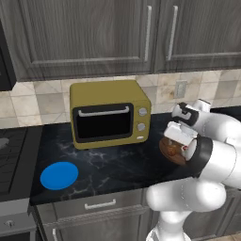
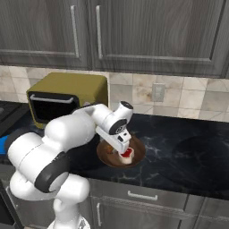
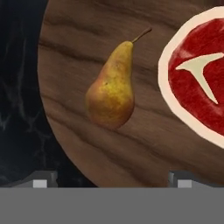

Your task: Remove the pear from the bowl and place it on the small plate. Then place the bowl with only the steak in the microwave, close the door, and press the start button to microwave the steak.

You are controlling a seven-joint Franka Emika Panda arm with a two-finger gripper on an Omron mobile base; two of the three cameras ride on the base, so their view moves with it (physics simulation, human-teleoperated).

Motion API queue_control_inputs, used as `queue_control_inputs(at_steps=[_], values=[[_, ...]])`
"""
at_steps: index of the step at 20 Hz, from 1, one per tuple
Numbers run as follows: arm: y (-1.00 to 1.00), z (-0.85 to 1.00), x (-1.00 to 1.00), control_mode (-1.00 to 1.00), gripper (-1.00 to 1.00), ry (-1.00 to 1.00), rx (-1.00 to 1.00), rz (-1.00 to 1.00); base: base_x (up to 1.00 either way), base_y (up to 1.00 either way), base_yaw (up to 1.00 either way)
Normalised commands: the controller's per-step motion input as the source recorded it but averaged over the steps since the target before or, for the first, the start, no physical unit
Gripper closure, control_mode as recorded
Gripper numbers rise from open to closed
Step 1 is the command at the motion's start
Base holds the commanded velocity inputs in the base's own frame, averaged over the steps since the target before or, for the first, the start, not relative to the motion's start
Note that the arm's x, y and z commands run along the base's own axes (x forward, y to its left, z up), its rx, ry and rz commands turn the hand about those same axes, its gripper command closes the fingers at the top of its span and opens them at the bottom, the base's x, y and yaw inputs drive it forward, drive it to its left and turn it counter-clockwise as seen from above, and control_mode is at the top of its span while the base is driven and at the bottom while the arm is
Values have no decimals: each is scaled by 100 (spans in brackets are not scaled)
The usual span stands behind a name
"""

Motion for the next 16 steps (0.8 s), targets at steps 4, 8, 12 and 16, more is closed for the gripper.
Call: queue_control_inputs(at_steps=[4,8,12,16], values=[[0,-21,19,-100,-100,0,0,-3,0,0,0],[0,-26,12,-100,-100,0,3,-1,0,0,0],[0,-25,13,-100,-100,0,3,0,0,0,0],[0,-16,14,-100,-100,0,2,0,0,0,0]])
